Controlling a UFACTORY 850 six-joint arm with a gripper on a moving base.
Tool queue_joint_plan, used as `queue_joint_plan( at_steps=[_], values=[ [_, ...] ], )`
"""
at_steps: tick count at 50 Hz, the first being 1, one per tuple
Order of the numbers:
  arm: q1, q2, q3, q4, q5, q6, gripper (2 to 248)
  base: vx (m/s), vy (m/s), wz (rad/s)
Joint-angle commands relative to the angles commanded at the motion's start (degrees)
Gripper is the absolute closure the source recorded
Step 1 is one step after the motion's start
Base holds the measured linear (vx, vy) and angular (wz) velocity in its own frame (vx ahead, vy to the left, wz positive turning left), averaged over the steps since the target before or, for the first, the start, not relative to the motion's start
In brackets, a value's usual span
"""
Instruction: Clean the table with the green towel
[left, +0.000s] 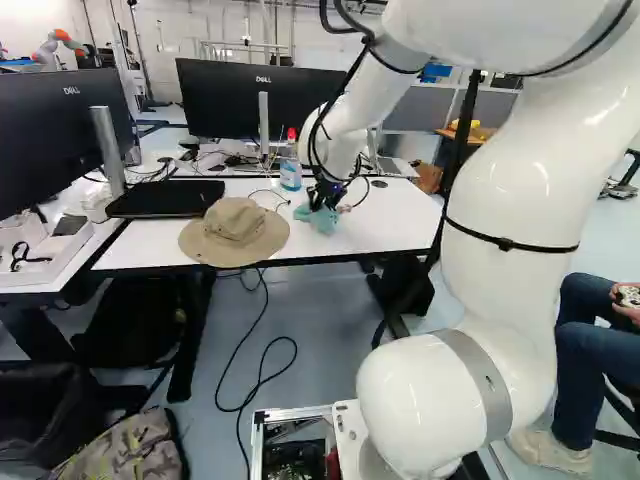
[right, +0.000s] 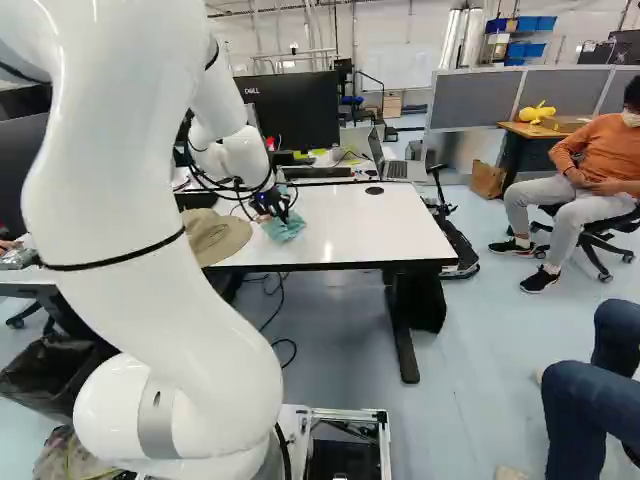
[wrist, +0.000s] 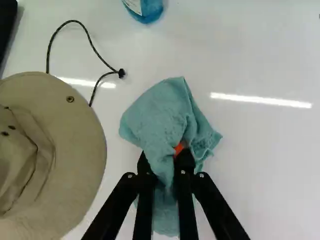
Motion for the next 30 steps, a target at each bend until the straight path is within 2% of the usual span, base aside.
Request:
queue_joint_plan(
  at_steps=[16,30],
  values=[
    [-3.1,1.8,2.0,0.0,0.0,0.0,201,0.0,0.0,0.0],
    [-6.0,1.7,1.9,0.0,0.0,0.0,201,0.0,0.0,0.0]
  ],
)
